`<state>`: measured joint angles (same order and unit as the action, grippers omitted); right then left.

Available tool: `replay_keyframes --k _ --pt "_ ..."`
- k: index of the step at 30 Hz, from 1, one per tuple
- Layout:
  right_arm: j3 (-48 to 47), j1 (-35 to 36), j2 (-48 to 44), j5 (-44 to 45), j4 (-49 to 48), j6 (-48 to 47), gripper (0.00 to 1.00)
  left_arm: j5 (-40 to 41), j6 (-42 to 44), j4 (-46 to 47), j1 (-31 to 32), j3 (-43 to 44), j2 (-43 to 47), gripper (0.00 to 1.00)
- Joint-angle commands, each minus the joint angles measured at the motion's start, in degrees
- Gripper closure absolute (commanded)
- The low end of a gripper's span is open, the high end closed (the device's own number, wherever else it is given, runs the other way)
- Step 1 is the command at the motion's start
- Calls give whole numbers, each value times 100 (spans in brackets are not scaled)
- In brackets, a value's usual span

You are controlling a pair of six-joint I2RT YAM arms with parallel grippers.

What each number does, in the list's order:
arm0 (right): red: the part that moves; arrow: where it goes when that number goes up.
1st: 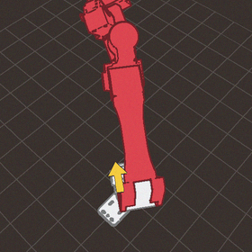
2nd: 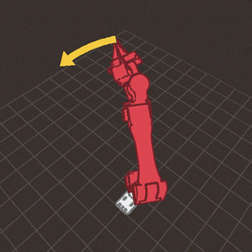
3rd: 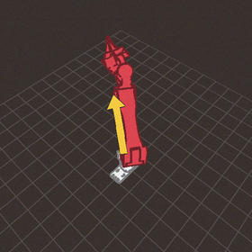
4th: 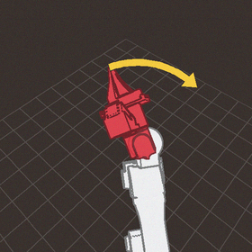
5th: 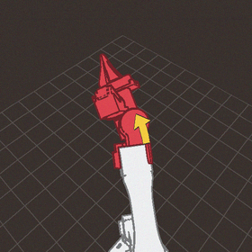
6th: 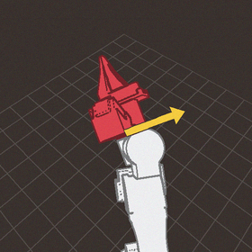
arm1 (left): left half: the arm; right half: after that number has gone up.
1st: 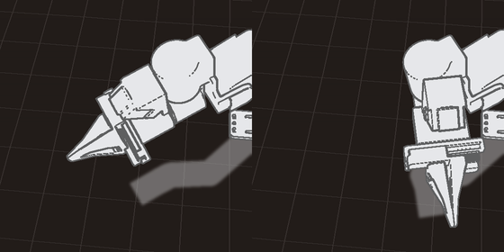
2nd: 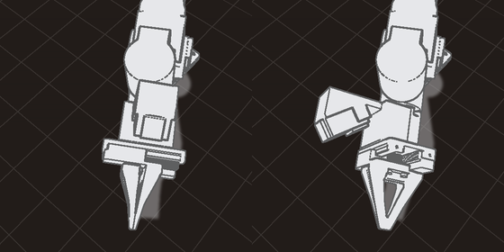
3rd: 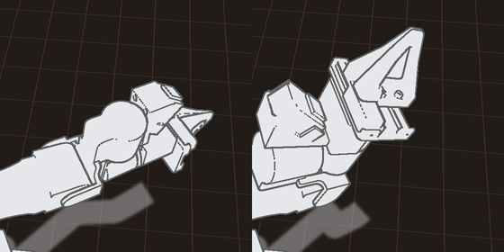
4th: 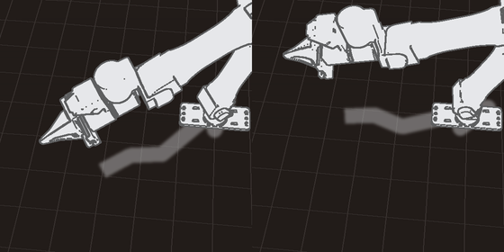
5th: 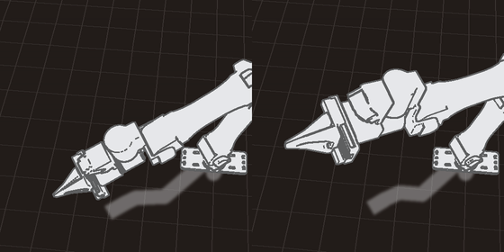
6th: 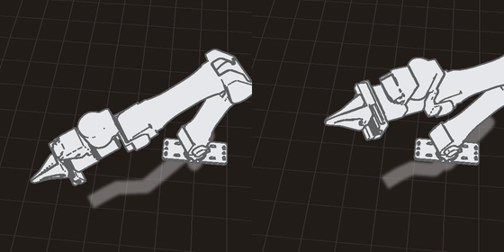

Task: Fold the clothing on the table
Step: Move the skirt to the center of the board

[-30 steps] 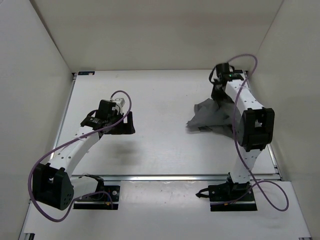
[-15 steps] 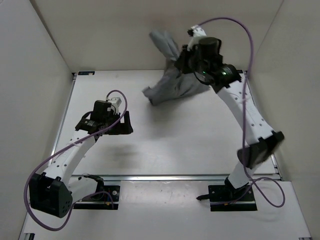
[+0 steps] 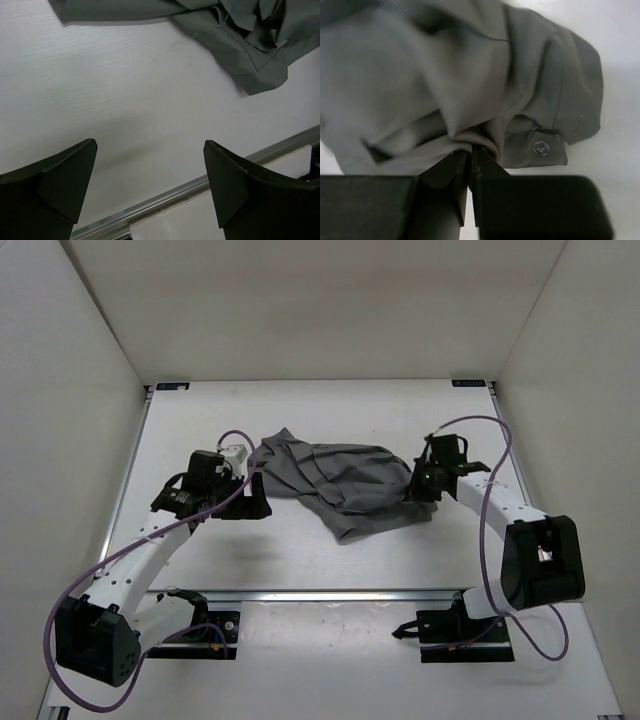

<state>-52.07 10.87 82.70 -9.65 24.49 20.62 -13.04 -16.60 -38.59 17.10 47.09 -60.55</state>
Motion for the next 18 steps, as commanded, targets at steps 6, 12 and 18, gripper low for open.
replay_keyframes --k 6,12,18 --pt "663 -753 -1483 -27 -683 354 100 -621 -466 948 610 -296 -176 4" --pt "743 104 -1967 -222 -533 671 100 -857 -888 1677 759 -674 -290 7" --pt "112 1250 -1223 -64 -472 593 100 -1209 -1415 2266 1093 -1113 -378 7"
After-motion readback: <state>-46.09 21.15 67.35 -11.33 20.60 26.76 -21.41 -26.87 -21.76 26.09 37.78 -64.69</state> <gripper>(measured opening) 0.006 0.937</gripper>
